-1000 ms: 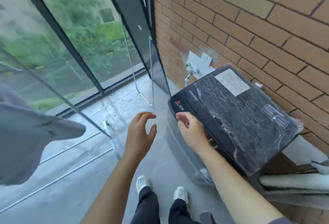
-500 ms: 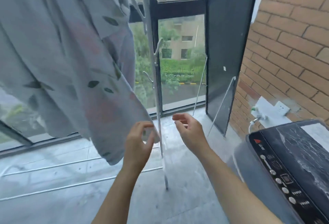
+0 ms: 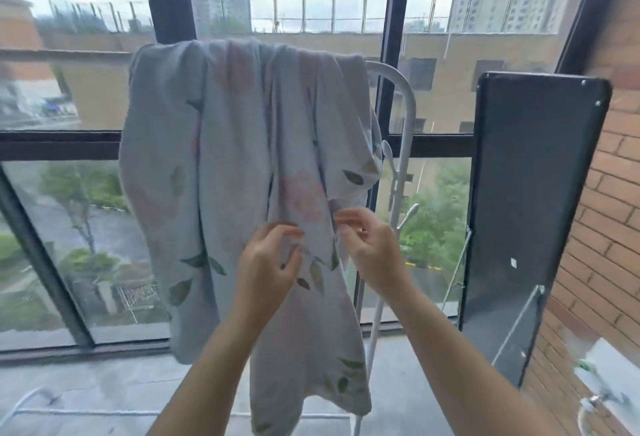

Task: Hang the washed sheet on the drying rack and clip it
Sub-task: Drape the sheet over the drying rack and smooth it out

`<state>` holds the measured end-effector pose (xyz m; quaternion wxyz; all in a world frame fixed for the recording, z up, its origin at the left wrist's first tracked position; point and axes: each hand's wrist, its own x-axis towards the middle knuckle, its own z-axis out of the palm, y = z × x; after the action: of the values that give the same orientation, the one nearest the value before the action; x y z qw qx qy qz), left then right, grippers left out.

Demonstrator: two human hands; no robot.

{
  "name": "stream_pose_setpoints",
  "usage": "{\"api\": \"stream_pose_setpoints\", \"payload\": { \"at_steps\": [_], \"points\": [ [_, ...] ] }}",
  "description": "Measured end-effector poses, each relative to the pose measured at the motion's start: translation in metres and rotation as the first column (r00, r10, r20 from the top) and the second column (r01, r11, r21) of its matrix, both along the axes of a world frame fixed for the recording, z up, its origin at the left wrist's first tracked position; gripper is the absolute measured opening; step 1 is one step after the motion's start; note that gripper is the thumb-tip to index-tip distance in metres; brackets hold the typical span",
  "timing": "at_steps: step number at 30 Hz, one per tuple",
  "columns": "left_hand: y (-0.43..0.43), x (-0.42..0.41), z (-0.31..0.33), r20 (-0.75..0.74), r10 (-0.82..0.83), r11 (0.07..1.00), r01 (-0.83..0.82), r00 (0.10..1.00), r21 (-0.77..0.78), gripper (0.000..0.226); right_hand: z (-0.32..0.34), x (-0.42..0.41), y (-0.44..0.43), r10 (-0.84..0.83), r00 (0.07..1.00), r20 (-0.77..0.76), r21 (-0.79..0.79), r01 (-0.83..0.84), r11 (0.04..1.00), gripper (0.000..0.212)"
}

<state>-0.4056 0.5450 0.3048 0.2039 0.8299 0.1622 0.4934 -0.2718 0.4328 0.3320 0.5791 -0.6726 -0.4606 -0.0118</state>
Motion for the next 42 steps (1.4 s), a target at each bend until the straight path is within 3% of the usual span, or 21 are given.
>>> {"api": "stream_pose_setpoints", "payload": {
  "at_steps": [5,9,11,14,17,20,26,31,35,38,42],
  "points": [
    [0.052,0.025,0.063,0.075,0.074,0.976,-0.088,0.994,0.201,0.019,0.062,0.025,0.047,0.012,0.979,0.204,0.113,-0.036,0.993,0.022],
    [0.090,0.038,0.118,0.177,0.249,0.905,-0.294,0.952,0.308,0.020,0.118,0.043,0.086,-0.063,0.918,0.392,0.200,-0.018,0.980,0.024],
    [0.110,0.042,0.140,0.171,0.416,0.835,-0.449,0.893,0.317,0.027,0.146,0.049,0.103,-0.175,0.827,0.534,0.234,0.054,0.971,0.021],
    [0.136,0.047,0.167,0.013,0.590,0.781,-0.576,0.807,0.241,0.051,0.183,0.057,0.130,-0.310,0.652,0.692,0.181,0.259,0.949,0.029],
    [0.149,0.055,0.185,-0.105,0.677,0.727,-0.639,0.728,0.253,0.065,0.200,0.064,0.152,-0.238,0.681,0.693,-0.021,0.350,0.937,0.037],
    [0.160,0.058,0.197,-0.082,0.707,0.693,-0.665,0.702,0.278,0.051,0.203,0.071,0.170,-0.271,0.671,0.690,-0.012,0.385,0.923,0.034],
    [0.178,0.050,0.215,-0.081,0.665,0.715,-0.601,0.743,0.358,0.023,0.204,0.059,0.196,-0.339,0.660,0.671,-0.008,0.464,0.886,0.034],
    [0.206,0.025,0.240,-0.084,0.519,0.821,-0.468,0.851,0.329,0.009,0.211,0.047,0.226,-0.393,0.621,0.679,0.013,0.525,0.851,0.037],
    [0.246,0.001,0.273,-0.052,0.629,0.750,-0.589,0.775,0.301,0.014,0.205,0.048,0.232,-0.474,0.558,0.681,0.068,0.596,0.800,0.042],
    [0.271,-0.008,0.279,-0.127,0.679,0.723,-0.628,0.723,0.287,0.025,0.206,0.046,0.234,-0.506,0.529,0.681,0.095,0.622,0.777,0.048],
    [0.262,-0.009,0.264,-0.199,0.501,0.856,-0.448,0.842,0.259,0.036,0.204,0.043,0.236,-0.540,0.502,0.676,0.123,0.645,0.754,0.048]
  ]
}}
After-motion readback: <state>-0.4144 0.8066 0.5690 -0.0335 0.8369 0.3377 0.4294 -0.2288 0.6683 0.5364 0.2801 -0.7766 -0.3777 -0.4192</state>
